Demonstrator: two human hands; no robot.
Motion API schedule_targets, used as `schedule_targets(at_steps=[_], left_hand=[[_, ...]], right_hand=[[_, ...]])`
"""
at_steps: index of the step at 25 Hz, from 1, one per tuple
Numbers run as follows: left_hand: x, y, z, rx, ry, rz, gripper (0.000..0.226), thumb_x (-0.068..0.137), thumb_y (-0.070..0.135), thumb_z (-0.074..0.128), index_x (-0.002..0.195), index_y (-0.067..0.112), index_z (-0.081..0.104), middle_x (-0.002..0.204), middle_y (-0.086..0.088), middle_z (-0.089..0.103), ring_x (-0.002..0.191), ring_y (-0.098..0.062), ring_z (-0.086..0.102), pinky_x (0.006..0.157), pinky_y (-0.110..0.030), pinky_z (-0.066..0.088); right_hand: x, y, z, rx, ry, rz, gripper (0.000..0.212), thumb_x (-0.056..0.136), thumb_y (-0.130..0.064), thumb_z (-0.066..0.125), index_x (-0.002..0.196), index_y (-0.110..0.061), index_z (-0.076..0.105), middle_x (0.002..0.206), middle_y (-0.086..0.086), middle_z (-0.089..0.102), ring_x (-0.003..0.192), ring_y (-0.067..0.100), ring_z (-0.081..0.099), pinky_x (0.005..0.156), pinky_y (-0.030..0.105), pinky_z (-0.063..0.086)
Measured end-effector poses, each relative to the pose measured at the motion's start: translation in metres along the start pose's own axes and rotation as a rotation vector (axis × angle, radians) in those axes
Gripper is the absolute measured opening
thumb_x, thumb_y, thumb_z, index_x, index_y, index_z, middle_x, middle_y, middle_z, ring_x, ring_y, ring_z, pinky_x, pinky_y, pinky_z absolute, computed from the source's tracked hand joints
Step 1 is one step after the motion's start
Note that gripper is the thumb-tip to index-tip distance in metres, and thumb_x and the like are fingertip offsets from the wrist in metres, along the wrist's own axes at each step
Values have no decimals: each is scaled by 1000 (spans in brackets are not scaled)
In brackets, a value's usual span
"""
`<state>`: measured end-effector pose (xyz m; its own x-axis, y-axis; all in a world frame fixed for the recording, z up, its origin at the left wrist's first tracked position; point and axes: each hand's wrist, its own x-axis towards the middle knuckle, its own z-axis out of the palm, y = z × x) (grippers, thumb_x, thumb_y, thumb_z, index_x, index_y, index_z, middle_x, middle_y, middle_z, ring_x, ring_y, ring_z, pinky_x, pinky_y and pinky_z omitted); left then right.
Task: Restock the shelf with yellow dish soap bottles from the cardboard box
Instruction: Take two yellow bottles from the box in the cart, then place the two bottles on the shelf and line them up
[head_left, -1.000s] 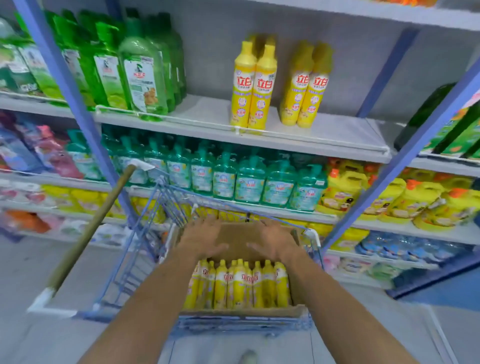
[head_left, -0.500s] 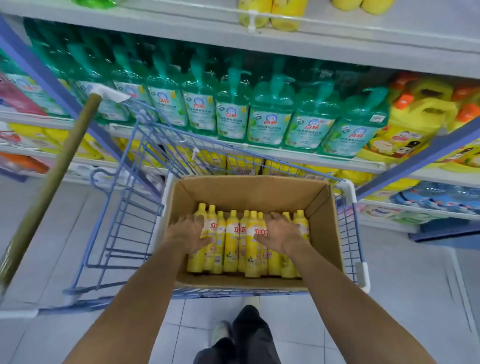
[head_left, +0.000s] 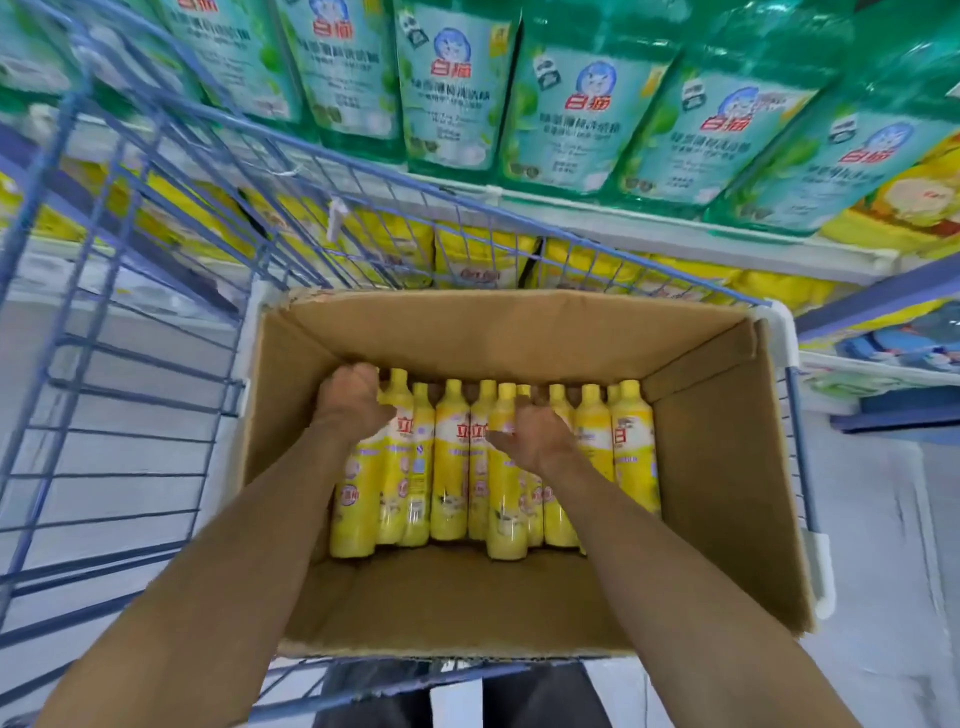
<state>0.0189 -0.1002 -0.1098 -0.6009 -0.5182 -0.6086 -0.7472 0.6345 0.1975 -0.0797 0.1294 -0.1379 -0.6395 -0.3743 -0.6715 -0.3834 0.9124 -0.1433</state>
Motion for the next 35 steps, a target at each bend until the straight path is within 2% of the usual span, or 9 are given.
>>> schedule_targets(at_steps=[5,10,15,18,20,24,27,31,35], left_hand=[[20,-8,7,-265,-34,-28,43,66,30,91,95,11,65,105,-14,68,107,-34,66,82,-34,52],[26,-26,51,-569,-132,-34,65,57,35,92,111,4,73,106,-13,75,101,-28,71,90,-41,57],[10,-13,61,-689,-263,-72,27,76,26,88,73,12,65,74,-6,70,72,-23,68,70,-34,57],[-3,3,51,-743,-237,-19,32,73,16,89,81,18,58,84,-3,65,84,-23,67,85,-38,55],[-18,10,40,-786,-200,47,37,71,12,90,93,16,61,93,-2,65,96,-25,67,90,-38,55],[-65,27,-6,-887,-94,129,39,71,18,91,103,14,67,95,-1,70,87,-14,68,77,-35,57],[-110,54,-64,-958,-64,198,38,75,14,88,106,10,67,93,2,71,80,-3,68,64,-19,54],[-158,91,-145,-984,-24,380,41,73,16,90,108,10,68,103,-7,75,100,-21,71,80,-30,58],[-219,136,-235,-1031,74,575,47,74,16,88,114,12,65,109,-2,70,97,-12,68,80,-30,59]], right_hand=[[18,3,15,180,77,32,63,84,-54,73,122,-7,55,146,15,44,121,33,56,88,39,49],[27,10,17,436,72,117,70,77,-43,84,131,-9,57,125,9,65,115,24,61,86,27,46],[28,14,20,656,26,157,74,68,-41,88,131,-17,58,115,3,69,110,21,64,87,28,51],[14,20,13,784,52,120,66,60,-41,91,117,-18,67,103,-3,73,97,15,70,83,32,59],[-7,20,-1,812,74,33,54,64,-28,93,110,-15,69,95,-8,71,86,6,68,71,19,56],[-59,16,-53,884,133,-100,54,68,-20,93,116,-14,69,102,-1,75,90,13,70,76,26,58],[-107,6,-116,916,194,-172,64,66,-23,94,123,-14,67,110,-4,73,96,11,69,83,27,56],[-173,-4,-210,929,291,-324,59,69,-22,93,120,-19,64,110,-11,70,100,6,68,84,20,55],[-244,-4,-299,933,511,-435,64,67,-27,94,124,-12,67,116,2,70,103,16,69,85,31,57]])
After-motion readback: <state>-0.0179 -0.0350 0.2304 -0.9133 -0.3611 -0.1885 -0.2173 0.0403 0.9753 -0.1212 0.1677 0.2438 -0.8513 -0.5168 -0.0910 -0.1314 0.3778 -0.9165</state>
